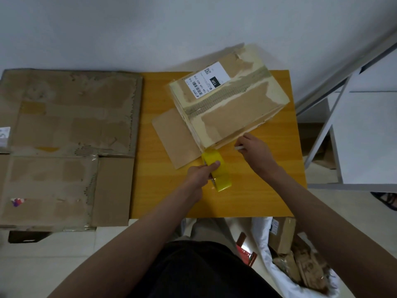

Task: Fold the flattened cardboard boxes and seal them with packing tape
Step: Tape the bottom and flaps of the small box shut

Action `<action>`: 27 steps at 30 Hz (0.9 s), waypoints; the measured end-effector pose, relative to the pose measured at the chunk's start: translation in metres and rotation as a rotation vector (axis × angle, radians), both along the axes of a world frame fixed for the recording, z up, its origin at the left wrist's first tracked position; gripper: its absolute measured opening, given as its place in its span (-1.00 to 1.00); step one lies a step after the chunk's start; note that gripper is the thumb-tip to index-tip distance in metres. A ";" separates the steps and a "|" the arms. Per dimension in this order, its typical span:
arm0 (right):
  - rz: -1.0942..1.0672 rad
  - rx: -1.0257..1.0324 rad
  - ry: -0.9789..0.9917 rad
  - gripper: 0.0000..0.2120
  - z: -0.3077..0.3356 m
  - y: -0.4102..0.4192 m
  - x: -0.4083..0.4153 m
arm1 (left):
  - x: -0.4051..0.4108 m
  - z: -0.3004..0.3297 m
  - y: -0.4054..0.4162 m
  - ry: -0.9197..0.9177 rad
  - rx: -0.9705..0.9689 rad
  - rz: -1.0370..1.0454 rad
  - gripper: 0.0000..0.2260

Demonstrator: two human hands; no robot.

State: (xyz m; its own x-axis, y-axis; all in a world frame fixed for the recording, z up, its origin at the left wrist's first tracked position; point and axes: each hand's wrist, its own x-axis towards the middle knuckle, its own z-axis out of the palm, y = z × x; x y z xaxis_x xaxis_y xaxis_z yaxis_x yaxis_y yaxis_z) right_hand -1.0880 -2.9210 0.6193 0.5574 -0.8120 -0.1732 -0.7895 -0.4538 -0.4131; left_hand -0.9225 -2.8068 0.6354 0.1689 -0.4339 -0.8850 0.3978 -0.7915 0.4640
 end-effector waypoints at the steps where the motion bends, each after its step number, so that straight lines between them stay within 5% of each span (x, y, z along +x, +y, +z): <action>1: -0.042 0.045 0.043 -0.91 -0.007 0.000 -0.004 | 0.000 0.000 0.000 0.000 0.002 -0.002 -0.55; 7: -0.129 0.332 0.115 -0.78 -0.045 0.021 -0.013 | 0.000 0.000 0.002 0.002 0.009 -0.035 -0.58; 11: -0.145 0.348 0.162 -0.73 -0.058 0.034 -0.014 | -0.001 0.001 0.001 0.004 0.015 -0.039 -0.67; 14: -0.402 0.363 -0.207 -0.71 -0.043 0.038 0.003 | -0.002 0.002 0.001 0.011 0.010 -0.046 -0.77; 17: -0.600 0.782 -0.614 -0.77 -0.015 0.035 0.026 | -0.003 0.003 0.000 0.013 0.001 -0.047 -0.81; 20: -0.520 1.013 -0.600 -0.68 -0.001 0.028 0.037 | -0.005 0.005 0.000 0.004 -0.005 -0.047 -0.77; 27: -0.583 1.013 -0.584 -0.84 -0.004 0.022 0.046 | -0.006 0.007 -0.001 -0.018 -0.012 -0.030 -0.67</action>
